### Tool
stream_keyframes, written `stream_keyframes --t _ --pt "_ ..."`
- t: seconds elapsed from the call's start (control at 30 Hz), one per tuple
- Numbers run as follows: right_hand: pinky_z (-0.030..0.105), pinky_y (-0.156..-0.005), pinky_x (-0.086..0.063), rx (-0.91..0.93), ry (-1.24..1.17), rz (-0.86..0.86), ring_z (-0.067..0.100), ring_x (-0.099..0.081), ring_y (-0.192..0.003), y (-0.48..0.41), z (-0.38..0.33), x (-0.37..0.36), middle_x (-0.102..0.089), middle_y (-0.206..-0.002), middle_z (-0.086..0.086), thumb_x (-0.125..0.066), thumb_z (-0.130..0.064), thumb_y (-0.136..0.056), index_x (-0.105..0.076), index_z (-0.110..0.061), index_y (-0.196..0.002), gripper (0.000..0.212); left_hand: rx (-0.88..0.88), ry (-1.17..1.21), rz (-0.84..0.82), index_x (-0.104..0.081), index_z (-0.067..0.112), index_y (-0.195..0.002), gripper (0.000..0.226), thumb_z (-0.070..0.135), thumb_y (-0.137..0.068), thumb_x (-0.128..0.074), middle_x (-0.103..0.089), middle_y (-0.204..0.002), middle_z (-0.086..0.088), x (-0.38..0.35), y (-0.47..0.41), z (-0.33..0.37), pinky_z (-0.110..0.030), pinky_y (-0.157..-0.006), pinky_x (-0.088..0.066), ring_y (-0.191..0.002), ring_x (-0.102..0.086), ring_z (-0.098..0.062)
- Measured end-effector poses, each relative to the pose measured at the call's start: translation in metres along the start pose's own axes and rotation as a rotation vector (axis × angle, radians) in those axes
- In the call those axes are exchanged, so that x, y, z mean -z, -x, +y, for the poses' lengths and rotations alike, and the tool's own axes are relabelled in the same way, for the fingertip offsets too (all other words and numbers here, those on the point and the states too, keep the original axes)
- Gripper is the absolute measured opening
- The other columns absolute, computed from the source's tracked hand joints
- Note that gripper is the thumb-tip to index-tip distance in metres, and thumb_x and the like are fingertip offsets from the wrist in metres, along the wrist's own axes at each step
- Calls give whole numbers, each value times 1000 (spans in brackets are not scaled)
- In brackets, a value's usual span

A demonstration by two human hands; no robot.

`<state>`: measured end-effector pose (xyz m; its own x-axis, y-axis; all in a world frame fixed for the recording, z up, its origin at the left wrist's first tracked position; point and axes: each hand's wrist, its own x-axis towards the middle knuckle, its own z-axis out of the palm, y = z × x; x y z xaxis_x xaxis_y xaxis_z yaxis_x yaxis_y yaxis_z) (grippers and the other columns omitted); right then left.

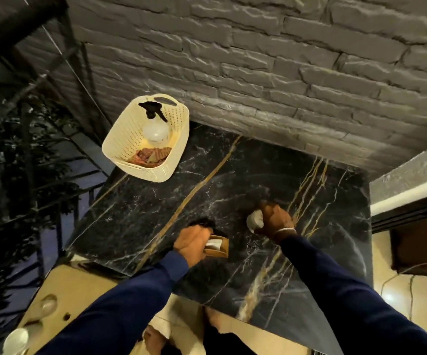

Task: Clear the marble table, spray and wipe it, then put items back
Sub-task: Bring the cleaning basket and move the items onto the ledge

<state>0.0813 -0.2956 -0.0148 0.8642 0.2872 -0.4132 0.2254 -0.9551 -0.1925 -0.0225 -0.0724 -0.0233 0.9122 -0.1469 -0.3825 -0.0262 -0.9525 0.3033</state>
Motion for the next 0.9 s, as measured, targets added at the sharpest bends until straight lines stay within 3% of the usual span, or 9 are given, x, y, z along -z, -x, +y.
stream_keyframes --t 0.17,0.33,0.4,0.53,0.63,0.73,0.9 --pt "35 -93 -47 -31 -40 30 28 -57 -112 0 -6 3 -59 -124 10 -81 -36 -70 -54 -18 -125 64 33 -4 45 -58 32 -114 48 58 -73 -56 -65 -110 2 -14 -4 -18 -34 -84 -52 -99 -63 -23" --pt "28 -71 -46 -29 -426 194 21 -60 -89 -3 -34 10 -63 -99 2 -94 -33 -49 -57 -13 -107 72 73 29 170 -64 28 -106 41 46 -70 -72 -69 -97 -2 16 23 -23 -34 -75 -53 -89 -65 -24" --pt "27 -71 -42 -74 -539 215 17 -55 -88 -4 -49 15 -58 -98 -1 -94 -27 -50 -55 -9 -108 73 115 43 200 -64 28 -105 42 45 -67 -75 -70 -96 -3 24 28 -29 -36 -76 -53 -90 -65 -26" --pt "35 -82 -51 -57 -717 254 20 -59 -91 -4 -85 11 -59 -101 -1 -94 -25 -50 -49 -14 -107 73 219 56 289 -66 26 -105 46 50 -68 -74 -71 -97 -3 42 49 -49 -35 -75 -52 -91 -66 -26" --pt "27 -80 -49 15 -804 270 17 -62 -93 0 -113 4 -61 -104 -4 -95 -26 -46 -50 -20 -107 76 304 85 354 -67 25 -101 44 51 -66 -74 -72 -93 -3 53 68 -65 -33 -72 -51 -87 -66 -25" --pt "17 -73 -48 94 -815 262 4 -64 -87 9 -145 5 -66 -98 -15 -95 -38 -42 -57 -27 -105 74 400 98 403 -67 24 -97 41 49 -65 -74 -72 -89 -4 60 88 -81 -34 -70 -52 -86 -67 -27" --pt "24 -80 -53 299 -694 199 8 -66 -89 15 -201 -8 -70 -98 -9 -94 -43 -43 -66 -24 -103 69 597 136 454 -68 24 -97 45 51 -62 -74 -72 -88 -3 54 136 -115 -33 -71 -56 -84 -68 -26"
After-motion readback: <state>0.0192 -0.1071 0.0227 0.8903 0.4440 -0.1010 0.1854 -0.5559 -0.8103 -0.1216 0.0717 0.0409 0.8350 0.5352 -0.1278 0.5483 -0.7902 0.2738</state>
